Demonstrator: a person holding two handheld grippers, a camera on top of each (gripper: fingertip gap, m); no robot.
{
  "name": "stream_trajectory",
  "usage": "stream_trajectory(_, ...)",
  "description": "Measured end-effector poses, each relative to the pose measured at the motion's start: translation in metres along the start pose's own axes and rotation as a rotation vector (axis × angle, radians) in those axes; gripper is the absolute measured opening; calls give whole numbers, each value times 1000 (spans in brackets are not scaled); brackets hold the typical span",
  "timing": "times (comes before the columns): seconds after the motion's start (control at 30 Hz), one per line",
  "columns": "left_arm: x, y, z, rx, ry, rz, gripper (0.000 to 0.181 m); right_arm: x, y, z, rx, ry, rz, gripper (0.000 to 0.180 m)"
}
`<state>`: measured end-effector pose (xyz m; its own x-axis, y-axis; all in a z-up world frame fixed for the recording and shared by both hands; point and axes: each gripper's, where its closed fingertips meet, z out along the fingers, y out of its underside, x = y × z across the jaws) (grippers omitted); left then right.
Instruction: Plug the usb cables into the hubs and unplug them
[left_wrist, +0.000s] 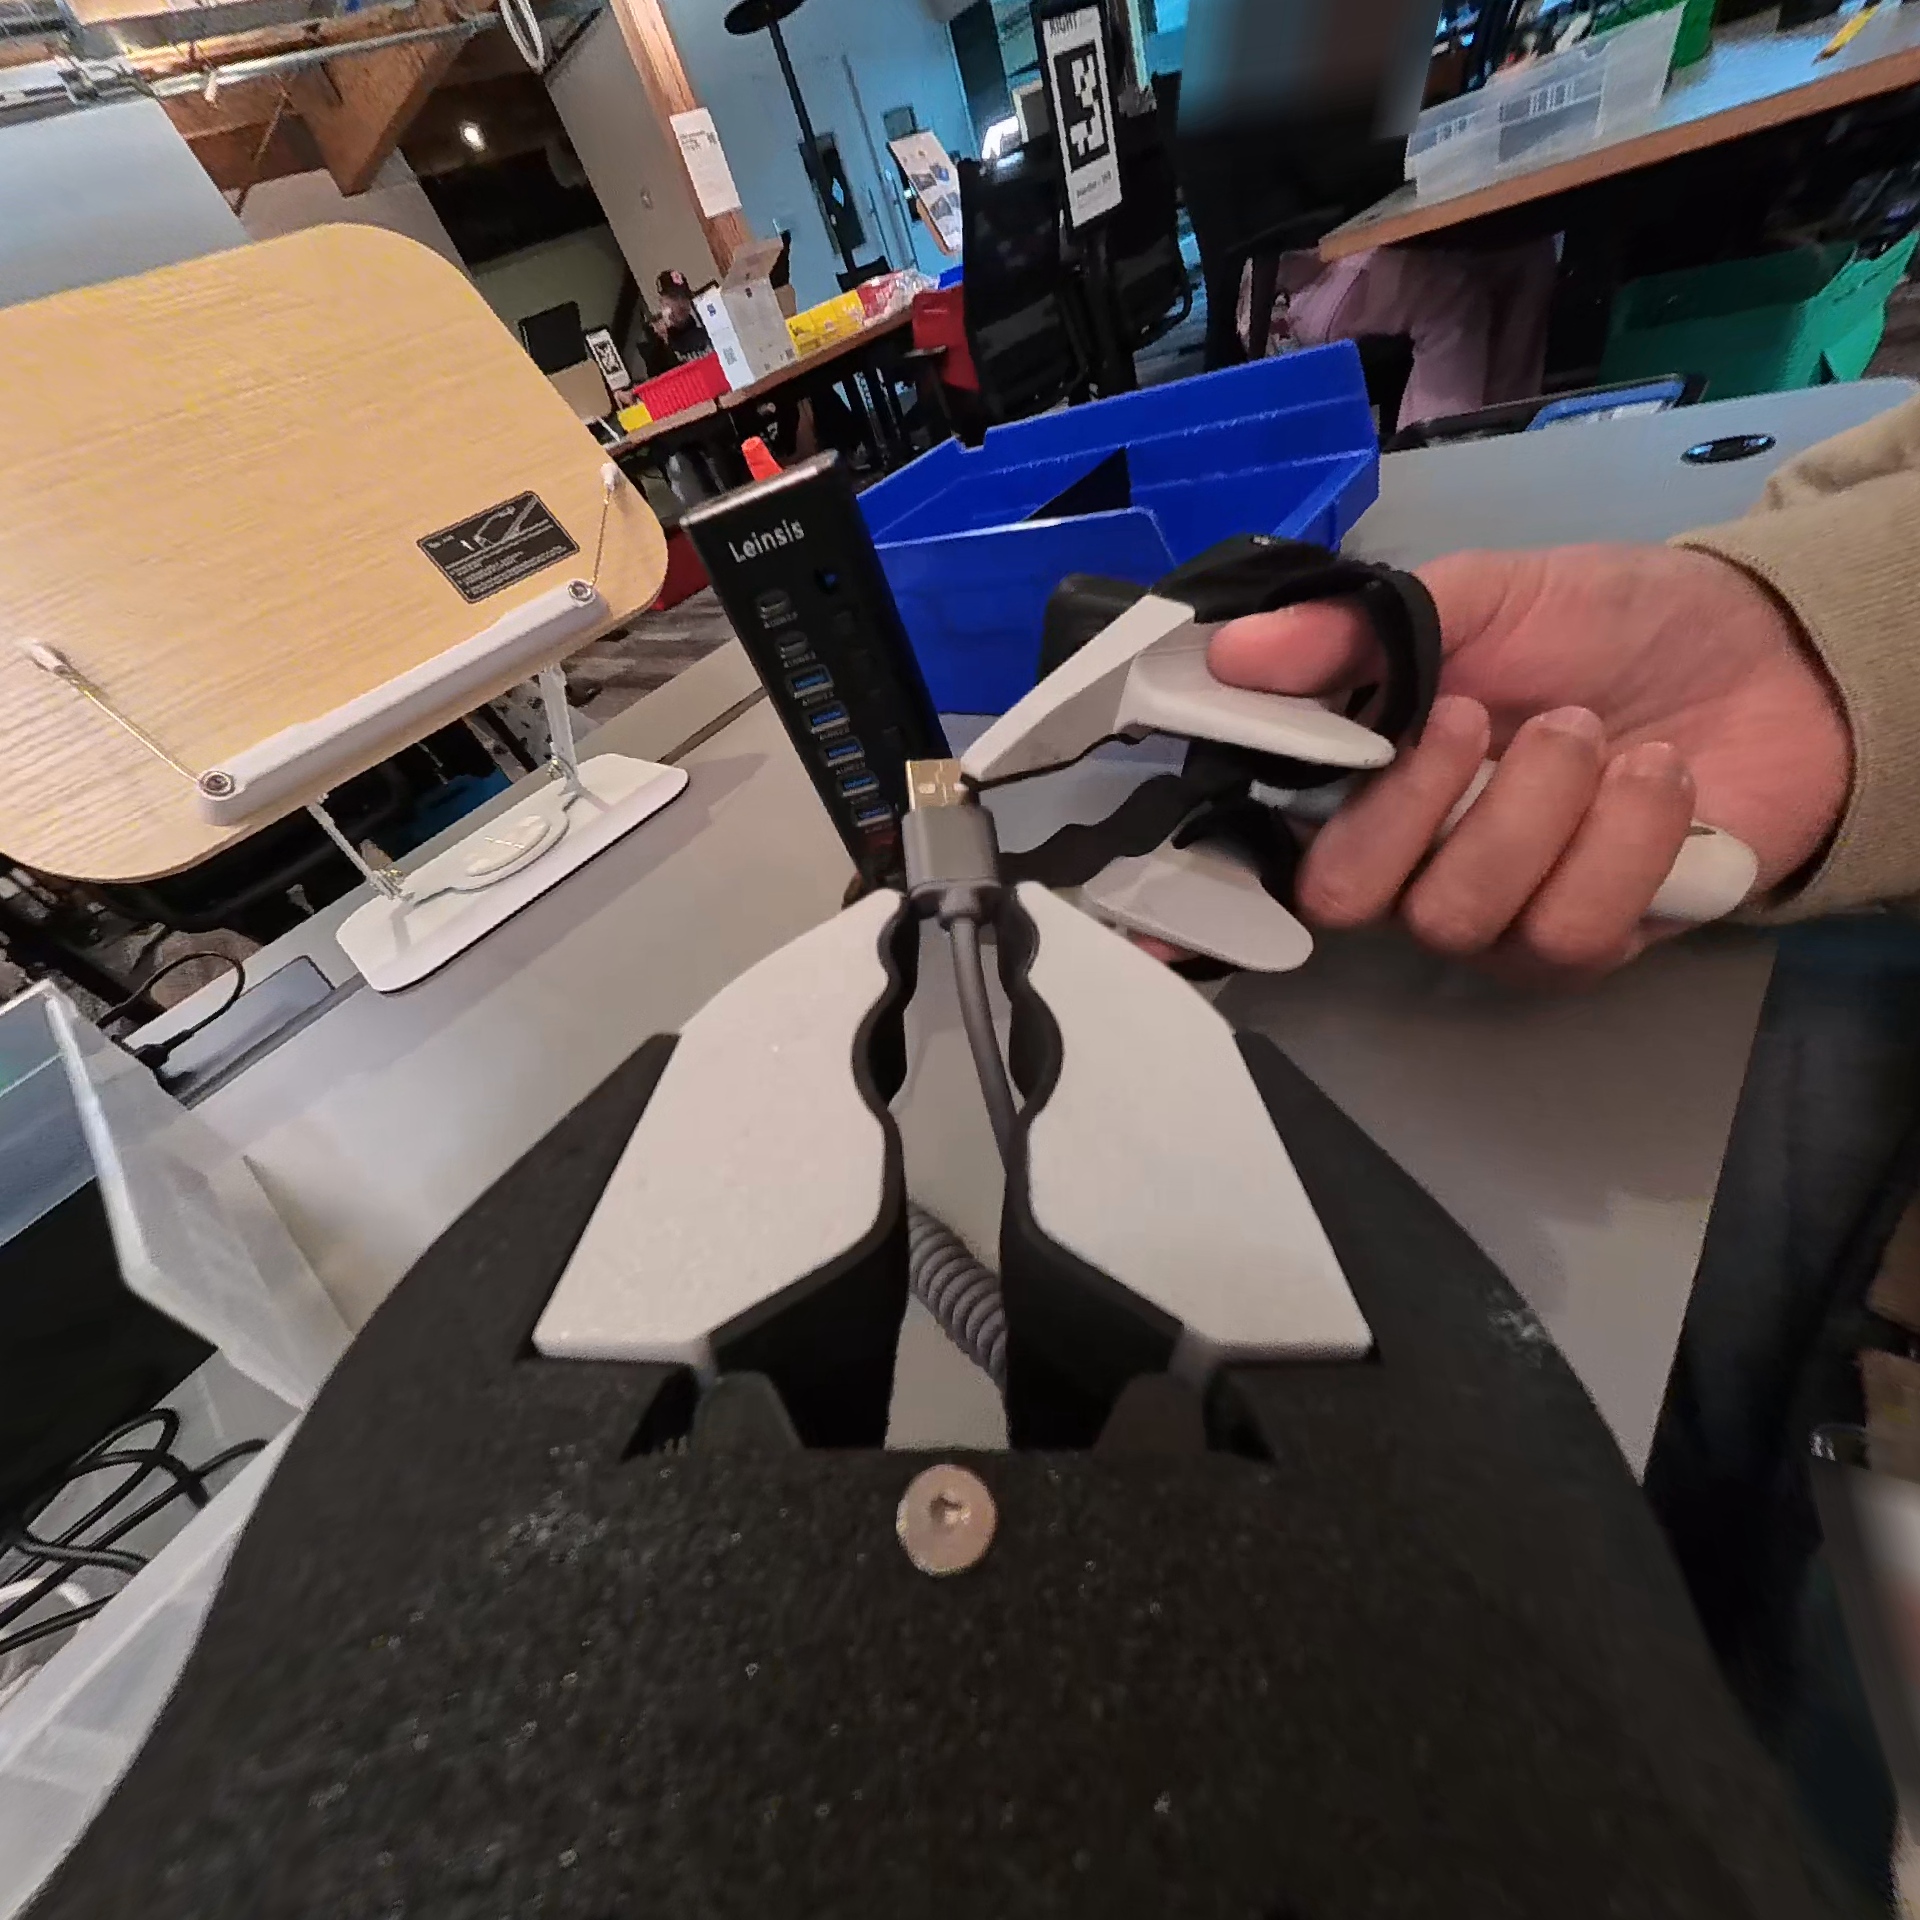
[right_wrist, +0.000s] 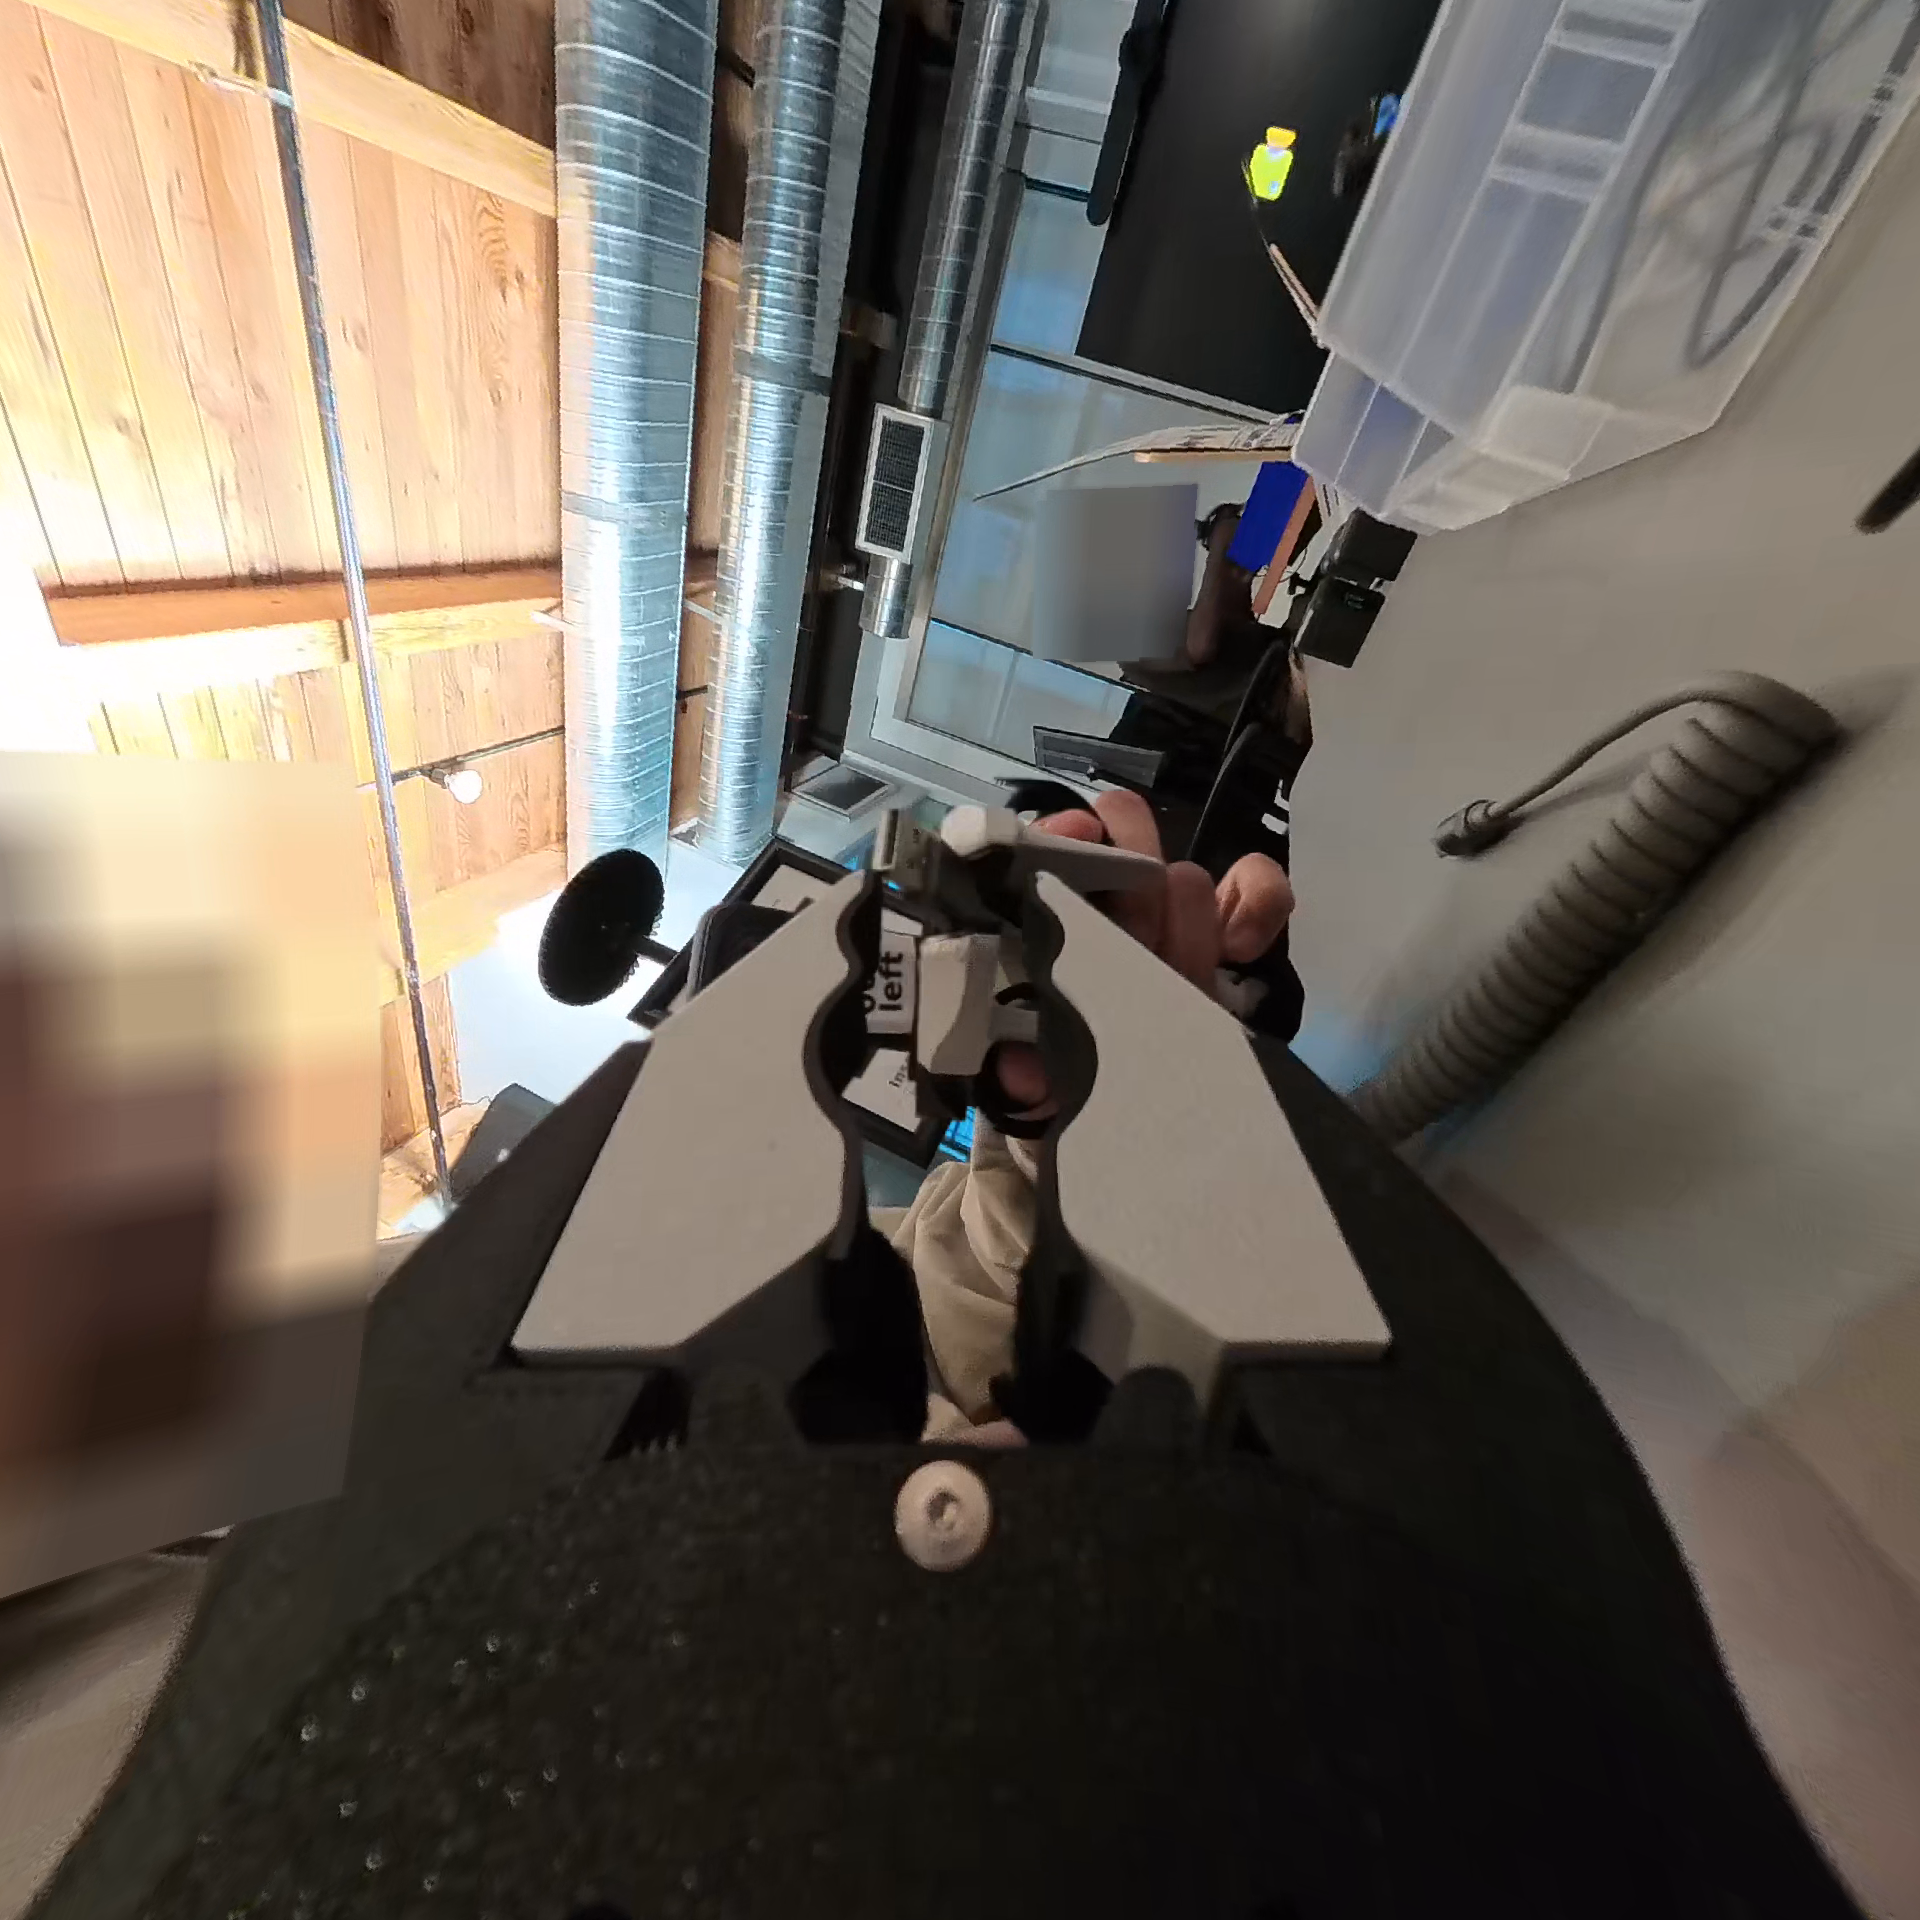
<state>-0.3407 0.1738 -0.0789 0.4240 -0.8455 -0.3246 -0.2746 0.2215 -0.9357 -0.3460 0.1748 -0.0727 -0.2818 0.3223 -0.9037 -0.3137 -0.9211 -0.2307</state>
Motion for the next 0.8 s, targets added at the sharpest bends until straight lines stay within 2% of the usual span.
stream_trajectory(0.17,5,5,3,-37,5,44,14,-2,0,0,-11,13,-50,27)
stream_trajectory(0.2,6,4,4,-35,6,52,14,-1,0,-1,-14,20,-57,11)
stream_trajectory(0.3,8,2,4,-20,1,48,15,1,0,-3,-21,42,-63,7)
stream_trajectory(0.47,2,-17,1,108,-57,-17,24,-2,-7,-5,79,-89,146,7)
stream_trajectory(0.6,5,-16,2,103,-33,-27,18,-8,-6,-1,89,-143,189,7)
stream_trajectory(0.8,6,-17,2,109,-41,12,20,-7,1,3,82,-166,277,7)
